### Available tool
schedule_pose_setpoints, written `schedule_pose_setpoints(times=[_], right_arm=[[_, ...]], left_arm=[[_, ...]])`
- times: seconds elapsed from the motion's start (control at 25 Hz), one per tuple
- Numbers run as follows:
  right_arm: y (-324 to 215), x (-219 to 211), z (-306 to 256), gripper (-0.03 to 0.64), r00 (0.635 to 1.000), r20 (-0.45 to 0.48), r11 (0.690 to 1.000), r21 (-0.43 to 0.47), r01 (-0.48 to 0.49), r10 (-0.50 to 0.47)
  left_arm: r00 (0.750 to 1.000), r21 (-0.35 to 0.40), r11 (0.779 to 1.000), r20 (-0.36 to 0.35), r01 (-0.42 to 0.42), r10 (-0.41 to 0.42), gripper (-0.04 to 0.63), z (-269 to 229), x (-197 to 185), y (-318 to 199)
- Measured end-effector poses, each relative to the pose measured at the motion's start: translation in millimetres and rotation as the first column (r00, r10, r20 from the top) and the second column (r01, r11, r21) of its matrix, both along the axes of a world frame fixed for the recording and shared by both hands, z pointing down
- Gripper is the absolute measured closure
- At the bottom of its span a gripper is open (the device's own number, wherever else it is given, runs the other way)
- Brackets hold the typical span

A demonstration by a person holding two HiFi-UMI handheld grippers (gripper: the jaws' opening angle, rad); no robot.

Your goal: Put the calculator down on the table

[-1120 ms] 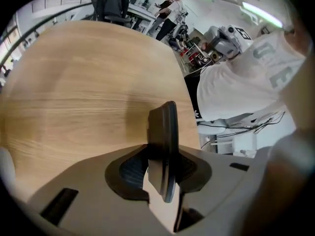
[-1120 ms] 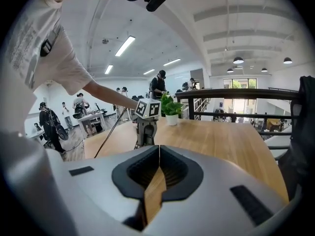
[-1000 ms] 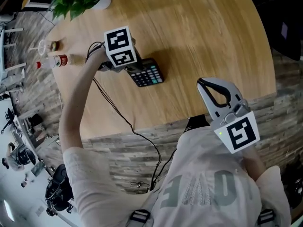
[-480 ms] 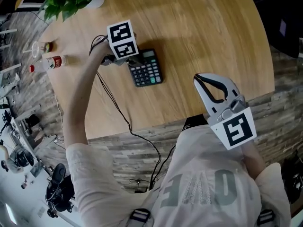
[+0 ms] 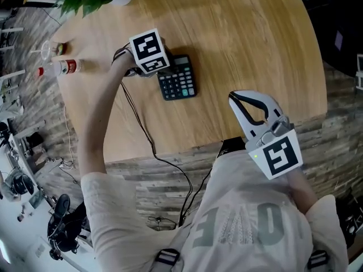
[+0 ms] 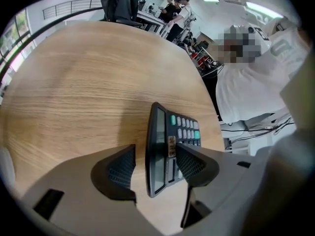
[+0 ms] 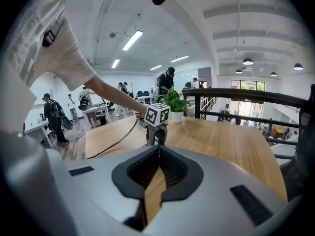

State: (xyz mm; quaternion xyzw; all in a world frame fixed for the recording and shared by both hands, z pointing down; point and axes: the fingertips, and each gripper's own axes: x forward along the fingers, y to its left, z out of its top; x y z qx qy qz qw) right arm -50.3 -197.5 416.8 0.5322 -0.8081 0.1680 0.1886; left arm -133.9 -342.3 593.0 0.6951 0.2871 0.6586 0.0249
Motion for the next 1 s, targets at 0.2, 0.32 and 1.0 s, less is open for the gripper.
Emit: schedule_pose_setpoints(times=[0.2, 0.32, 1.0], right_arm=[[5.9, -8.9, -4.6, 0.597, 0.999, -0.023, 0.999, -0.005, 0.043, -0.043], [9.8, -15.0, -8.4, 0.597, 0.998, -0.025, 0.998, 0.010, 0.065, -0.065], [-35.8, 33.4, -103.6, 0.597, 0.986, -0.164, 0.937, 0.348, 0.033, 0.027]], left_arm=[[0.992, 0.186, 0.982, -0.128, 0.030, -0.006, 0.261, -7.3, 8.7, -14.6], [0.974, 0.303, 0.951, -0.225, 0.065, 0.004, 0.259, -17.5, 7.3, -16.2], [0.179, 0.006, 0.478, -0.931, 0.879, -0.319, 0.262, -262.1, 22.4, -8.7]])
